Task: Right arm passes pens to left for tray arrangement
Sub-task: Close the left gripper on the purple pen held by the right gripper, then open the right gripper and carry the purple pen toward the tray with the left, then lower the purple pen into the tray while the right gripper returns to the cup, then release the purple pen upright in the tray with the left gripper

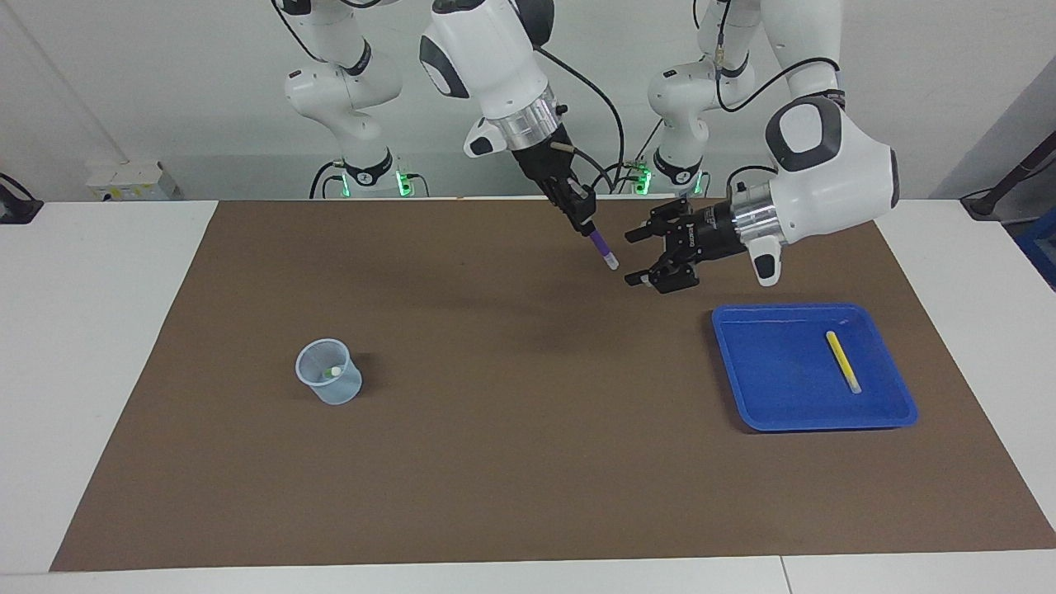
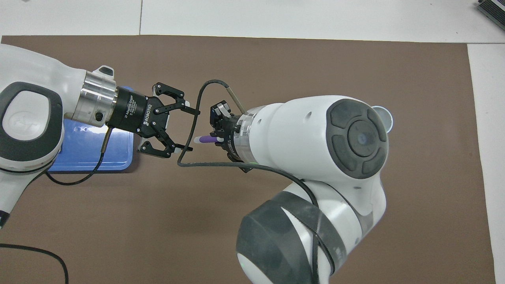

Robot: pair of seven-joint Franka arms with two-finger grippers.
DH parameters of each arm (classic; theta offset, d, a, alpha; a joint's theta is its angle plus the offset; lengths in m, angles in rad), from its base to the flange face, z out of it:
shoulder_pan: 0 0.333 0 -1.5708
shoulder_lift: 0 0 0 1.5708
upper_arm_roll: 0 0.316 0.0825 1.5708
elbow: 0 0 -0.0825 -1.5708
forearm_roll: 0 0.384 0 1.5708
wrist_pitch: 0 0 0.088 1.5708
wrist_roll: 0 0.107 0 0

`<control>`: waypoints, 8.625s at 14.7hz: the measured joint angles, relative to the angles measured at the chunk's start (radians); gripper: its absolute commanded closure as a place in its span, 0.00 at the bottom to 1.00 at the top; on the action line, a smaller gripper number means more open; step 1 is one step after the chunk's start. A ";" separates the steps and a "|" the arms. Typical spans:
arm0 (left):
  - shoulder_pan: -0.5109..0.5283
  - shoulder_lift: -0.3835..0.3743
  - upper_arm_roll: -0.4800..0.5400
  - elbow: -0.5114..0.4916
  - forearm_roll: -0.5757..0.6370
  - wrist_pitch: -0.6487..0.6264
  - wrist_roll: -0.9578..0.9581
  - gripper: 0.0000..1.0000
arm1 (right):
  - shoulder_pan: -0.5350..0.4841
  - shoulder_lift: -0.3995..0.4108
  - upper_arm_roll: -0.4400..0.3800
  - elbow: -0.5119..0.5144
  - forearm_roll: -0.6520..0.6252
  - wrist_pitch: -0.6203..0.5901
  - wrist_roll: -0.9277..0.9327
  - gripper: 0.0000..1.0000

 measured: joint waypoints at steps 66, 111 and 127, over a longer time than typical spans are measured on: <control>0.294 0.005 0.020 -0.197 0.961 0.286 1.400 1.00 | -0.393 -0.076 -0.017 -0.192 -0.164 -0.232 -1.474 0.00; 0.332 0.237 0.020 -0.189 1.045 0.696 1.423 0.00 | -0.445 0.215 -0.018 -0.096 -0.580 -0.120 -1.862 0.51; 0.334 0.208 -0.001 -0.148 1.045 0.560 1.206 0.02 | -0.445 0.215 -0.016 -0.108 -0.579 -0.116 -1.861 0.60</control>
